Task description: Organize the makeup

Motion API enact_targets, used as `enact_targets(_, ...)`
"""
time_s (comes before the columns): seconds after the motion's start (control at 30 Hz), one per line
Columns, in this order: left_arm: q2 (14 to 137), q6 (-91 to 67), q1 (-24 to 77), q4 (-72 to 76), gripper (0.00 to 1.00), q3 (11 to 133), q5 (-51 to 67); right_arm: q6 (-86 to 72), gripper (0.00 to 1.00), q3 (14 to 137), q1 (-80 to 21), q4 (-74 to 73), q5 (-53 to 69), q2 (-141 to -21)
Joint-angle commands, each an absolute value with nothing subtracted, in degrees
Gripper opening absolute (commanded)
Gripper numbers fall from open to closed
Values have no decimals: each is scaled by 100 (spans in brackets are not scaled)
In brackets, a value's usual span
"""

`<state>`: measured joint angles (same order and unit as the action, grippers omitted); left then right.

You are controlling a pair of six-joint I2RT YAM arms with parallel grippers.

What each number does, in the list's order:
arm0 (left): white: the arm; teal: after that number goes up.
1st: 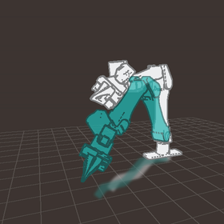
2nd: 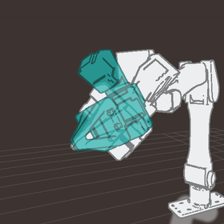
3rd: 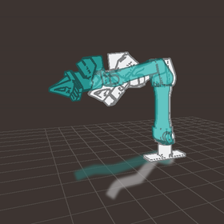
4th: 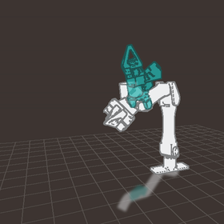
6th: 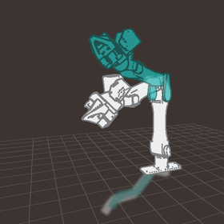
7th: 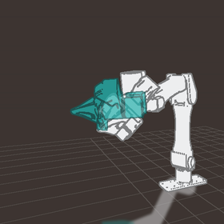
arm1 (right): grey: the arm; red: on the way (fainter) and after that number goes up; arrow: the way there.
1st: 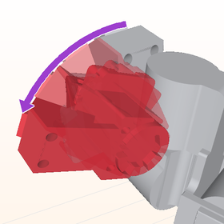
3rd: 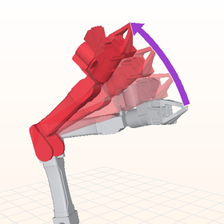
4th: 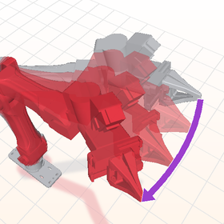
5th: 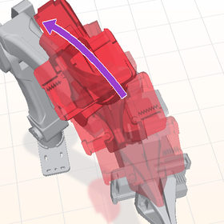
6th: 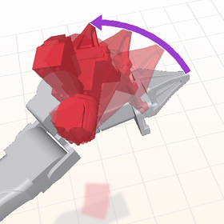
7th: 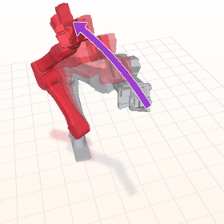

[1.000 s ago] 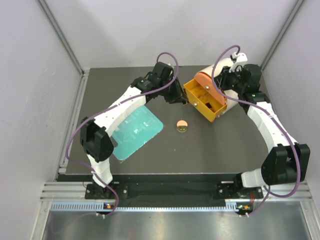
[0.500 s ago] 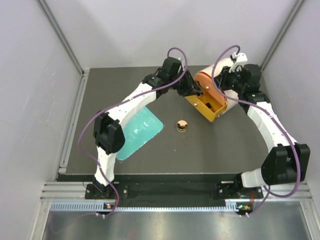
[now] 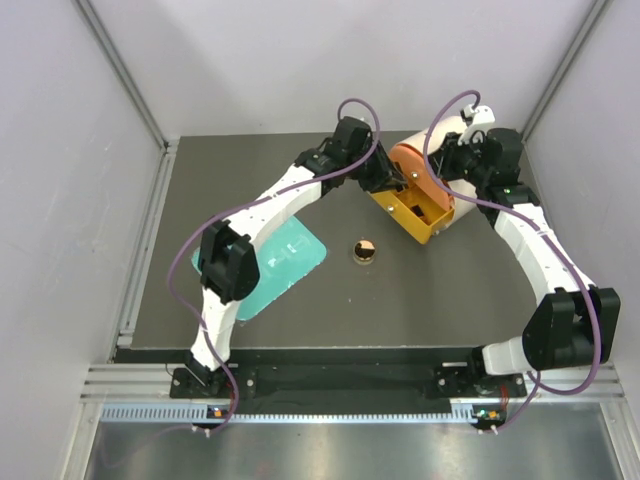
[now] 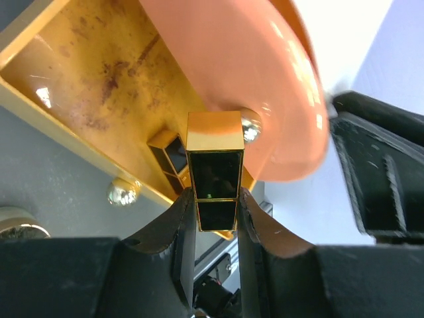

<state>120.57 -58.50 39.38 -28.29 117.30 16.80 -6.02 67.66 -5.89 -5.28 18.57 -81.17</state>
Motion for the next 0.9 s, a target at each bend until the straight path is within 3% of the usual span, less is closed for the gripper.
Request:
enact_targets(0.0, 12252, -5906, 3981, -2917, 29, 12216, 1538, -554, 27, 6205, -668, -2909, 1714, -8754)
enact_targets(0.17, 12199, -5889, 3981, -2944, 38, 12235, 1433, -554, 27, 6205, -668, -2918, 1705, -8754)
enact_targets(0.57, 11804, -5748, 3938, -2970, 44, 12287, 1037, -554, 28, 6214, -668, -2909, 1714, -8771)
enact_targets(0.77, 11356, -5695, 3911, -2980, 32, 11761, 914, -545, 28, 6223, -668, -2918, 1723, -8780)
enact_targets(0.87, 10926, -5739, 3894, -2664, 17, 11050, 896, -545, 28, 6223, -668, -2909, 1714, -8780)
